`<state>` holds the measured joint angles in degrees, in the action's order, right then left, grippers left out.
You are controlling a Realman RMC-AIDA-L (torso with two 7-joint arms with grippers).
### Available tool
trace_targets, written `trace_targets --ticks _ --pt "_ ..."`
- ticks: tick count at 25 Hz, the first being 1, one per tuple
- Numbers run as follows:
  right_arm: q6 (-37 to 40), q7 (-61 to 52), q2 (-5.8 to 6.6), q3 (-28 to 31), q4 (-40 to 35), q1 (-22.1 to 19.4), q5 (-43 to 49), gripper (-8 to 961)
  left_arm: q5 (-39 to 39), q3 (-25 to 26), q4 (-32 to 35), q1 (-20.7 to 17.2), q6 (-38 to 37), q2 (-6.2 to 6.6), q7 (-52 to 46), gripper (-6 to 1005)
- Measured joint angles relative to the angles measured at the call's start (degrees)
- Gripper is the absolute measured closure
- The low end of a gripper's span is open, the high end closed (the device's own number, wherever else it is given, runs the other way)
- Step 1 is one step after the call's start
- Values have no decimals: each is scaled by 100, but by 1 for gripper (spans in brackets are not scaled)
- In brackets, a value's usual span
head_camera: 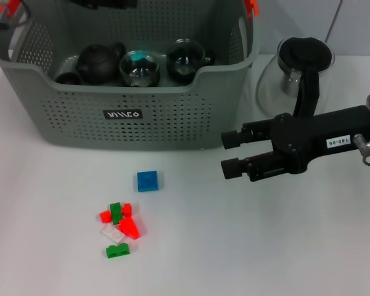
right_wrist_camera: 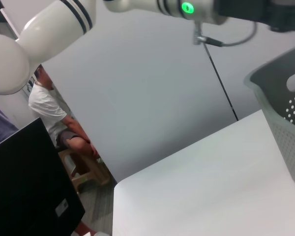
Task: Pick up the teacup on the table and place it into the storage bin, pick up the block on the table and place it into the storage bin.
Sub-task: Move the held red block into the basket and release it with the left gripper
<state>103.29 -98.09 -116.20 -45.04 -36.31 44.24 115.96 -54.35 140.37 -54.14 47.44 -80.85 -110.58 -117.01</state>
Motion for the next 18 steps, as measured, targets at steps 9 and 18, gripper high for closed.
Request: trace_targets --ticks 9,18 --pt "81 -1 48 -123 1 -95 6 128 555 -788 293 -2 1546 -340 -419 342" --pt "132 -5 85 -219 1 -101 6 129 573 -769 318 0 1599 -363 -441 192"
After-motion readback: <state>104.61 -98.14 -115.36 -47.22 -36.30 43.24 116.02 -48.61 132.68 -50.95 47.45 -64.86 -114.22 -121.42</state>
